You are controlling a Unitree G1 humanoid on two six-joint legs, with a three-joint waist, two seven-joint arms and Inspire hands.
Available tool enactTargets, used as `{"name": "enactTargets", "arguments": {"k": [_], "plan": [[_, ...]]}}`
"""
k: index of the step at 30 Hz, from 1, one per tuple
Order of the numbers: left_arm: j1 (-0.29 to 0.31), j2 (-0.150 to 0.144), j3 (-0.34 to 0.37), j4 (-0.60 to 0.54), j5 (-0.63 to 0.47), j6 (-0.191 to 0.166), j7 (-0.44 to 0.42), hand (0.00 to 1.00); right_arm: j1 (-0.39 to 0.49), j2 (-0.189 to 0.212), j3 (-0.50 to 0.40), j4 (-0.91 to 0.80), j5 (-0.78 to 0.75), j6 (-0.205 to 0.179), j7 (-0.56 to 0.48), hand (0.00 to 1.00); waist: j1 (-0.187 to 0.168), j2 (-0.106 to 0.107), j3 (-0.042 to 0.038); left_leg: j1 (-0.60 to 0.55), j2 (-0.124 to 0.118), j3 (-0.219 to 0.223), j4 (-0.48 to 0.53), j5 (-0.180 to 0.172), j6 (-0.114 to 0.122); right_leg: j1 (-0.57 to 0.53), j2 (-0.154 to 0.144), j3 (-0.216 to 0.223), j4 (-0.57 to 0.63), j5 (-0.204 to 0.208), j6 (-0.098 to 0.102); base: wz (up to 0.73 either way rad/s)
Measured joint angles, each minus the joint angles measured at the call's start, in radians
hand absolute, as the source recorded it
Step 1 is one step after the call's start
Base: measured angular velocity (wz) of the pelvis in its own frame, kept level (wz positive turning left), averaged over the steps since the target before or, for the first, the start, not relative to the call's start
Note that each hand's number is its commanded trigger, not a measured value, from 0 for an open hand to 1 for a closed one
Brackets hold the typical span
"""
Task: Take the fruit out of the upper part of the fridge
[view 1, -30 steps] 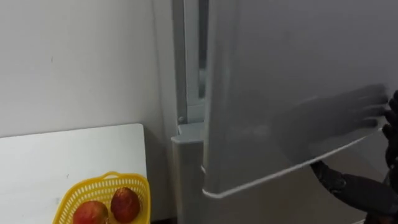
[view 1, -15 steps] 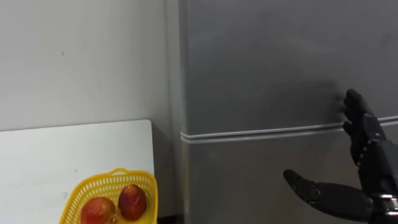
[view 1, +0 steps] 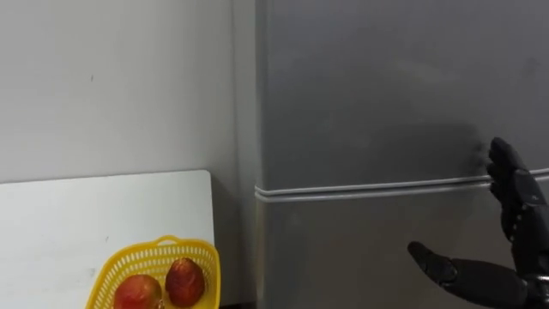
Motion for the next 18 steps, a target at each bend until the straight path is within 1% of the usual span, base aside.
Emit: {"name": "enactTargets", "arguments": {"k": [2,3,4,6,7,8,9,11,12,13,14,15,16,18], "plan": [[0.012,0.000,0.008,0.000,0.000,0.007,0.000,0.00,0.004,0.001,-0.026,0.024,0.000,-0.007,-0.048,0.00,-0.002,0.004,0.0007,-0.001,0.000,0.000,0.000,0.000,0.000,0.000,0.000,0.000,-0.002,0.001,0.001,0.00],[0.015,0.000,0.011,0.004,0.000,0.011,0.000,0.00,0.018,0.005,-0.038,0.038,0.003,-0.008,-0.079,0.00,-0.002,0.003,-0.0025,-0.001,0.000,0.000,0.001,0.000,0.000,0.001,0.000,0.000,-0.002,0.001,0.001,0.00],[0.015,0.000,0.012,0.006,0.000,0.012,0.000,0.00,0.028,0.010,-0.044,0.041,0.007,-0.008,-0.090,0.00,-0.002,0.004,-0.0029,0.000,0.000,0.000,0.001,0.000,0.000,0.002,0.000,-0.001,-0.002,0.001,0.000,0.00],[0.021,-0.001,0.012,0.003,0.000,0.020,0.003,0.00,0.058,0.044,-0.060,0.087,0.015,-0.020,-0.135,0.00,-0.012,0.009,-0.0044,-0.003,0.000,-0.002,0.002,0.000,0.000,0.003,-0.001,-0.007,-0.004,0.001,0.000,0.06],[0.026,-0.002,0.012,-0.005,0.000,0.023,0.006,0.00,0.068,0.048,-0.061,0.110,0.015,-0.022,-0.147,0.00,-0.015,0.011,-0.0060,-0.003,0.000,-0.002,0.002,0.000,0.000,0.003,-0.001,-0.008,-0.004,0.001,0.000,0.05],[0.036,-0.008,0.014,-0.017,0.000,0.026,0.016,0.00,0.088,0.053,-0.061,0.168,0.017,-0.021,-0.160,0.00,-0.020,0.014,-0.0093,-0.003,0.000,-0.001,0.002,0.000,0.000,0.004,-0.001,-0.008,-0.004,0.001,0.000,0.00],[0.047,-0.018,0.019,-0.017,0.000,0.031,0.026,0.00,0.111,0.060,-0.061,0.223,0.022,-0.016,-0.170,0.00,-0.020,0.021,-0.0114,-0.003,0.001,0.004,0.002,0.000,0.000,0.004,-0.002,-0.007,-0.003,0.000,0.001,-0.04],[0.056,-0.033,0.034,-0.017,-0.001,0.039,0.029,0.00,0.139,0.076,-0.061,0.285,0.037,0.001,-0.181,0.00,-0.020,0.025,-0.0118,0.002,0.001,0.011,-0.001,0.000,0.000,0.003,-0.002,0.000,0.002,0.000,0.002,-0.11],[0.062,-0.039,0.035,-0.012,-0.001,0.042,0.029,0.00,0.149,0.086,-0.059,0.340,0.042,0.003,-0.194,0.00,-0.021,0.032,-0.0094,0.009,0.000,0.013,-0.005,0.000,0.000,0.004,0.000,0.006,0.002,-0.001,0.002,-0.14],[0.064,-0.041,0.034,-0.007,-0.002,0.044,0.029,0.00,0.155,0.087,-0.055,0.377,0.047,0.003,-0.199,0.00,-0.021,0.038,-0.0098,0.009,0.000,0.013,-0.005,0.000,0.001,0.006,0.000,0.008,0.002,-0.002,0.003,-0.08],[0.072,-0.043,0.034,-0.007,-0.002,0.048,0.031,0.00,0.165,0.088,-0.050,0.454,0.064,0.011,-0.200,0.00,-0.023,0.040,-0.0100,0.016,0.000,0.013,-0.005,0.000,0.001,0.013,0.000,0.009,0.002,-0.005,0.004,0.00],[0.080,-0.045,0.034,-0.008,-0.002,0.052,0.038,0.00,0.180,0.089,-0.047,0.507,0.093,0.032,-0.202,0.00,-0.022,0.046,-0.0095,0.024,0.000,0.012,-0.006,0.000,0.001,0.016,-0.001,0.011,0.005,-0.013,0.010,0.03],[0.085,-0.046,0.034,-0.009,-0.002,0.054,0.041,0.00,0.186,0.091,-0.044,0.529,0.103,0.042,-0.205,0.00,-0.022,0.048,-0.0094,0.025,0.000,0.012,-0.006,0.000,0.001,0.016,-0.001,0.011,0.006,-0.015,0.012,0.00],[0.100,-0.046,0.035,-0.006,-0.001,0.068,0.048,0.00,0.190,0.100,-0.017,0.655,0.117,0.048,-0.205,0.00,-0.024,0.047,-0.0092,0.027,0.000,0.009,-0.004,0.000,0.000,0.019,0.000,0.008,0.009,-0.017,0.011,0.02]]}}
